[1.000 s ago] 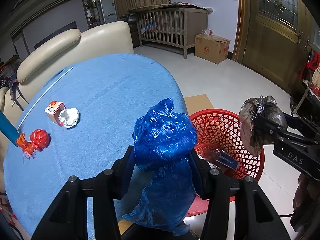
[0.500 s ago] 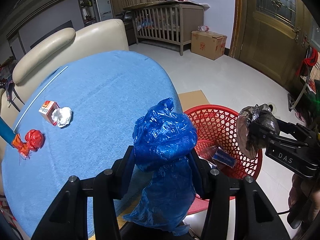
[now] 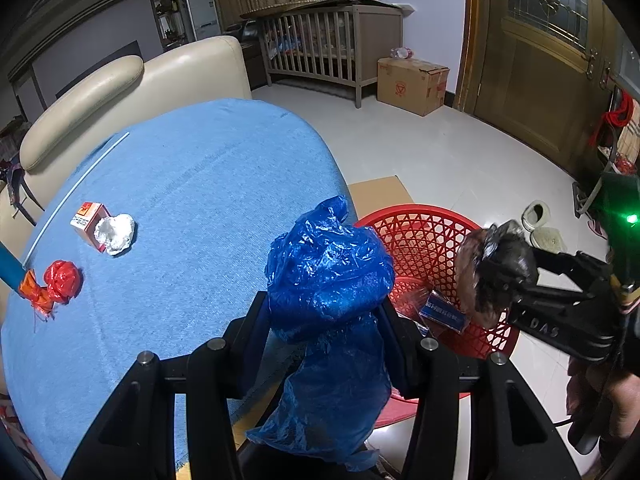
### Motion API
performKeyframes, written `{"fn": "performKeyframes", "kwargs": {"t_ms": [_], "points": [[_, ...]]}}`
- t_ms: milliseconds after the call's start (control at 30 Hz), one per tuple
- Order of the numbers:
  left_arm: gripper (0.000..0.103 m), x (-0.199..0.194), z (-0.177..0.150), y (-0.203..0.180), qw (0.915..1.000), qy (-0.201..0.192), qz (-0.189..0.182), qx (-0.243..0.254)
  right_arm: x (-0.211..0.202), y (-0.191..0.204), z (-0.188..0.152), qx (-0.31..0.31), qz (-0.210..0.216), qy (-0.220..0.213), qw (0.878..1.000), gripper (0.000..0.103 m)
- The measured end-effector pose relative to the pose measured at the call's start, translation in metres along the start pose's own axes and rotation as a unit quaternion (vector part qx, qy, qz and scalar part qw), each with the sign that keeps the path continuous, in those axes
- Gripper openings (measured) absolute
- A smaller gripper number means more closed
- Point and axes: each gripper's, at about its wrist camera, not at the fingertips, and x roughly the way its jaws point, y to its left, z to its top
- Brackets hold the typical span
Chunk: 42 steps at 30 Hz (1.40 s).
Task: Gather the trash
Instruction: 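Lower the black bag into the wastebasket and open the right tool, then lower the blue bag into the wastebasket and open the left tool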
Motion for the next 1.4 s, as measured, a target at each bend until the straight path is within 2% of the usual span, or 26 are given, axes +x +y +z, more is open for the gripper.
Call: {"fn": "performKeyframes", "kwargs": {"t_ms": [233,300,467,667,967,1167,1233,1333,1400], "points": [[0.053,0.001,0.0,0.0,1.0,0.001,-0.001,0.001,0.006,0.0,-0.005,-0.002,-0.002,0.01,1.0,0.07],[0.053,0.002,0.0,0.0,1.0,0.002,-0.003,0.002,0.01,0.001,-0.005,-0.006,0.0,0.021,1.0,0.074],[0.053,0.003,-0.001,0.001,1.0,0.003,-0.004,0.003,0.009,-0.001,-0.006,-0.003,-0.01,0.017,1.0,0.079],[0.053,0.005,0.0,-0.001,0.9999,0.006,-0.011,0.008,-0.003,-0.009,0.001,0.014,-0.016,-0.006,1.0,0.079],[0.053,0.017,0.011,-0.029,0.9979,0.016,-0.05,0.038,-0.028,-0.022,0.011,0.039,-0.012,-0.049,0.998,0.079],[0.054,0.035,0.017,-0.05,0.9943,0.043,-0.082,0.053,-0.046,-0.052,0.016,0.083,-0.022,-0.082,0.993,0.079],[0.056,0.04,0.019,-0.056,0.9926,0.051,-0.094,0.057,-0.05,-0.064,0.016,0.103,-0.024,-0.088,0.991,0.079],[0.069,0.049,0.022,-0.062,0.9902,0.068,-0.109,0.054,-0.055,-0.075,0.016,0.12,-0.028,-0.094,0.988,0.079],[0.069,0.049,0.021,-0.063,0.9902,0.07,-0.108,0.055,-0.059,-0.081,0.016,0.124,-0.031,-0.096,0.987,0.079]]}}
